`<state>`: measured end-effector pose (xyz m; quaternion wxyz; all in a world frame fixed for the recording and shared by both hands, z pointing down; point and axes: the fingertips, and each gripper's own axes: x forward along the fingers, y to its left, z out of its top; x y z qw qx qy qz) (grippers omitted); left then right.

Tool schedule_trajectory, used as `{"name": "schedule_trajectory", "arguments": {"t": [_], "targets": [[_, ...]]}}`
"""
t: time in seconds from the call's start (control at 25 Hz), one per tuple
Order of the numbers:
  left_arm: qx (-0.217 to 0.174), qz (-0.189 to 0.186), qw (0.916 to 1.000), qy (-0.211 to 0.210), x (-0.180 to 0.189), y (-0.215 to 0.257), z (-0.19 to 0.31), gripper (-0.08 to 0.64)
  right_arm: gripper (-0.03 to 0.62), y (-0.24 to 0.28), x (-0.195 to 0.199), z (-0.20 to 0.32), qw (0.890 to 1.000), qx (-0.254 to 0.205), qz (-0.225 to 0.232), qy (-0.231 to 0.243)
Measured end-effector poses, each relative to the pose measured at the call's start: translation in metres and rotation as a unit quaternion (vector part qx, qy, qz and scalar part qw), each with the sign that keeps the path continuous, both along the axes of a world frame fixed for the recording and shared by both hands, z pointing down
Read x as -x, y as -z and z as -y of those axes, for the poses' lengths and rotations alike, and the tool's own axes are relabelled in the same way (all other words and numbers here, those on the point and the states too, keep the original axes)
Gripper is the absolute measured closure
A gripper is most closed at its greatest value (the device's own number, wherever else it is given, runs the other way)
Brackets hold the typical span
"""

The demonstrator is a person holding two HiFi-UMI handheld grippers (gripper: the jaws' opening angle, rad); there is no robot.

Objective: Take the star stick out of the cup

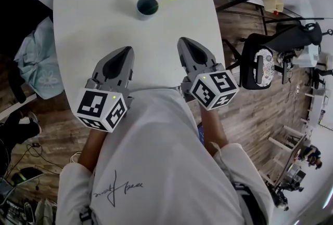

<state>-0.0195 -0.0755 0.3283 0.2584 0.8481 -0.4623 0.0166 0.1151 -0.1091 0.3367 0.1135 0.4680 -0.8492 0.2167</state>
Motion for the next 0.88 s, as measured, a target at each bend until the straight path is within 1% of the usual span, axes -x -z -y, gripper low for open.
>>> {"name": "schedule_trajectory", "arguments": {"t": [0.28,0.48,0.56,0.76,0.88], "targets": [[0.008,-0.007,0.9999,-0.002,-0.008,-0.005,0.006,0.557,0.583,-0.011,0.003,0.017,1.0,0.011,-0.015,0.013],[0.017,-0.012,0.9998,0.004,-0.004,-0.009,0.009,0.557,0.58,-0.014,0.008,0.031,1.0,0.013,-0.019,0.021],[0.021,-0.012,0.9997,0.006,-0.003,-0.011,0.009,0.557,0.555,-0.016,0.011,0.036,0.999,0.013,-0.02,0.026],[0.028,-0.014,0.9995,0.007,-0.001,-0.016,0.011,0.557,0.546,-0.023,0.017,0.05,0.999,0.016,-0.025,0.032],[0.033,-0.013,0.9994,0.006,0.001,-0.018,0.014,0.555,0.529,-0.027,0.02,0.057,0.999,0.022,-0.025,0.033]]}}
